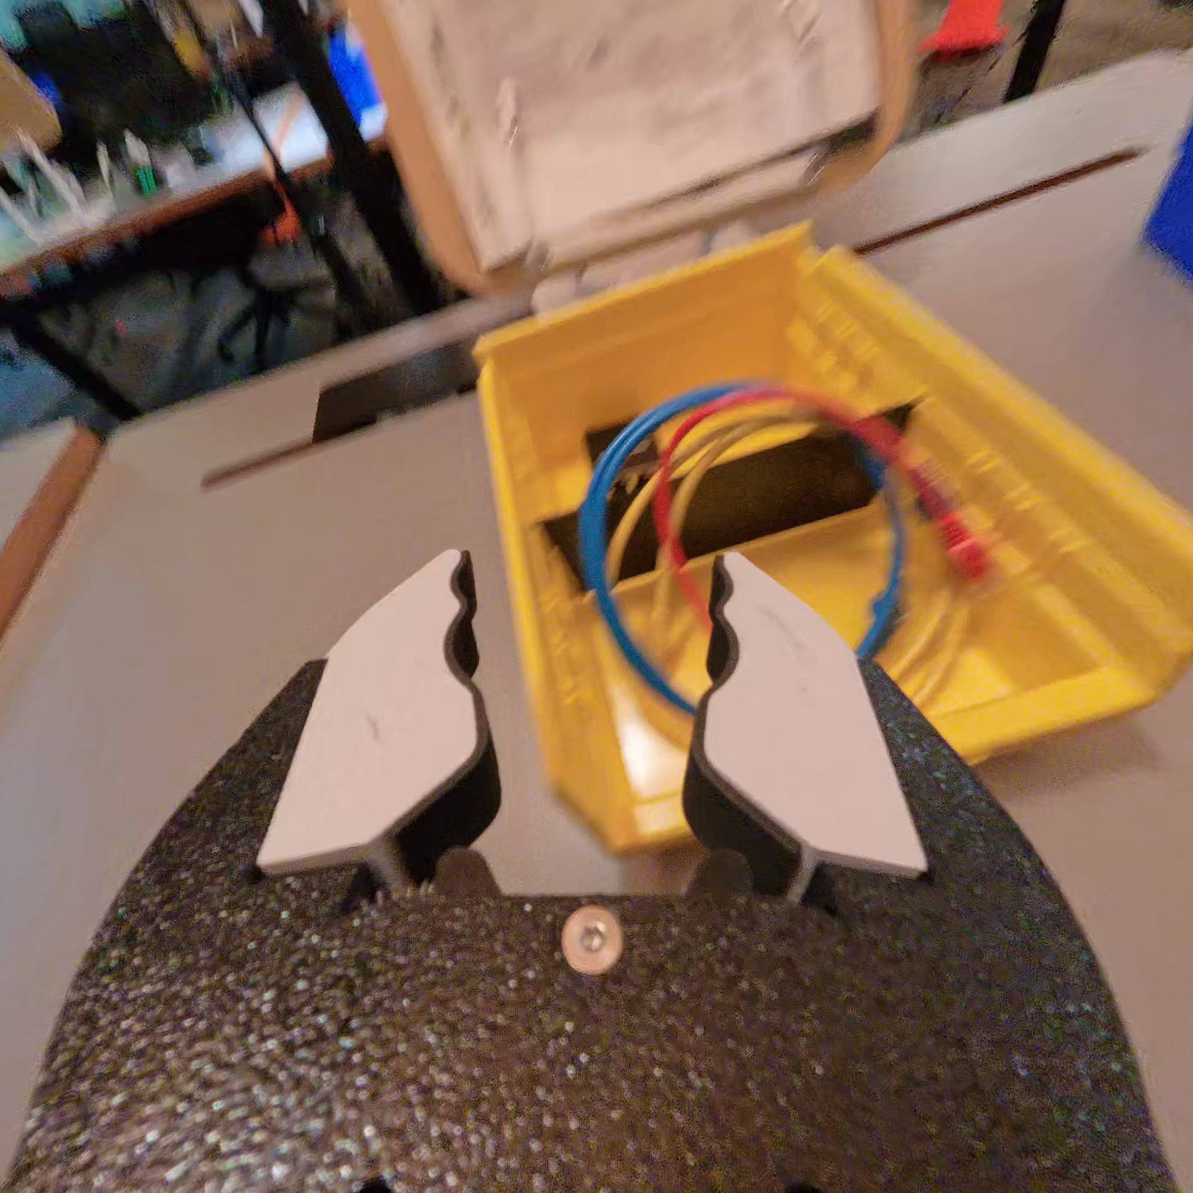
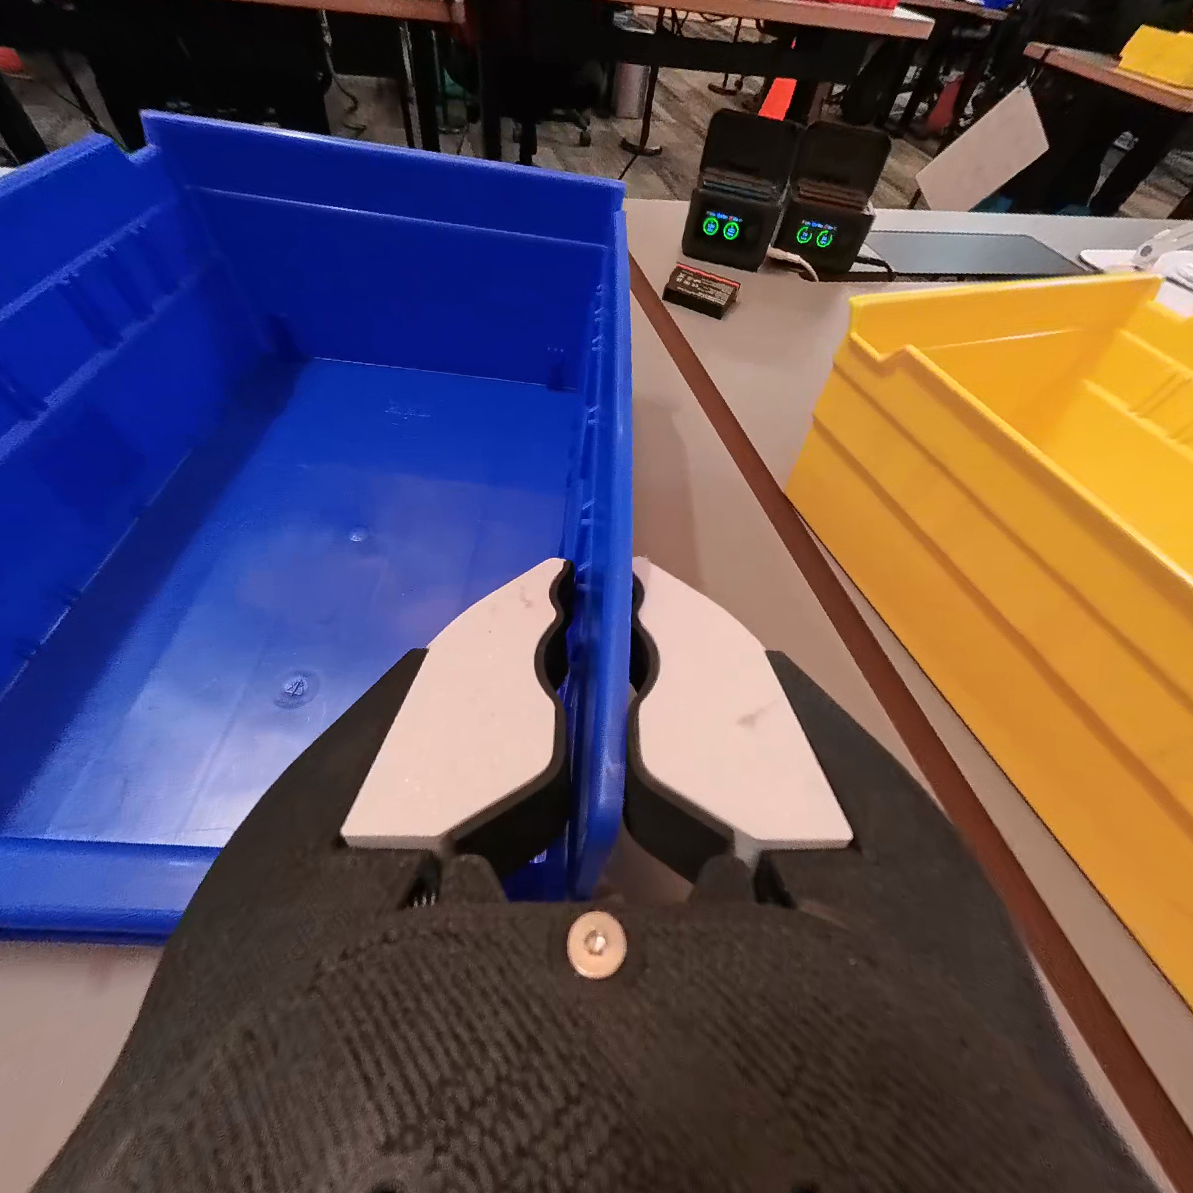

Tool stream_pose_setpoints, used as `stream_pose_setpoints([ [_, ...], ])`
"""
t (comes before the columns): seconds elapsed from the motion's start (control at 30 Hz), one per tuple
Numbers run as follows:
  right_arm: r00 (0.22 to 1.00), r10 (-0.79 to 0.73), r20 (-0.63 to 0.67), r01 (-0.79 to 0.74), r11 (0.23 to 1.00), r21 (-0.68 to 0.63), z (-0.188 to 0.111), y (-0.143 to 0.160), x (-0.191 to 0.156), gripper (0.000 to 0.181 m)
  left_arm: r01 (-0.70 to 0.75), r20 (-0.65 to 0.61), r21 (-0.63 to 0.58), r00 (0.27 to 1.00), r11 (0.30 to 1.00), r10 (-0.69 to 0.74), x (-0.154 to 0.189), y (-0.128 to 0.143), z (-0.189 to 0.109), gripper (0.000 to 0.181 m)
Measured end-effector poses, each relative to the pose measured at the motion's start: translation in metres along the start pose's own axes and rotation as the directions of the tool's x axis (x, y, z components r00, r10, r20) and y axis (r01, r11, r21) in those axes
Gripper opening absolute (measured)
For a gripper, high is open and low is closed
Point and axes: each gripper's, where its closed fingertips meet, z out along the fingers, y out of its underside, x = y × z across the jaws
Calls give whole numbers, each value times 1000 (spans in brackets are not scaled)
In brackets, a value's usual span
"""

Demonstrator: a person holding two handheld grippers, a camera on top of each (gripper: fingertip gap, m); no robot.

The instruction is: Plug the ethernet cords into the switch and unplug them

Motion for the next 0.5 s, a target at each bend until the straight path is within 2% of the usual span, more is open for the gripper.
stream_pose_setpoints([
  [0.07,1000,-10,-6,10,1000,9,8,-3,-1,14,83,-34,-101,996,991,-87,-22,38,10,68],
  [0.13,1000,-12,-10,12,1000,23,17,-7,-2,15,141,-117,-192,979,971,-165,-20,68,23,67],
  [0.2,999,-38,-12,39,998,39,22,-10,-5,15,184,-241,-198,943,963,-230,-4,76,31,58],
  [0.23,998,-69,-15,69,997,45,25,-11,-6,15,197,-273,-157,933,968,-234,-1,72,32,40],
  [0.27,994,-109,-17,110,993,50,26,-12,-7,16,186,-247,-125,946,975,-212,-6,70,34,17],
  [0.3,991,-128,-30,130,990,49,27,-12,-5,18,159,-190,-117,965,980,-180,-17,70,35,10],
  [0.37,990,-127,-62,129,991,42,26,-10,-2,22,124,-106,-131,985,984,-138,-38,73,37,5],
  [0.5,994,-101,-46,104,992,65,25,-9,-1,19,266,-59,-110,960,958,-274,-79,83,34,4],
])
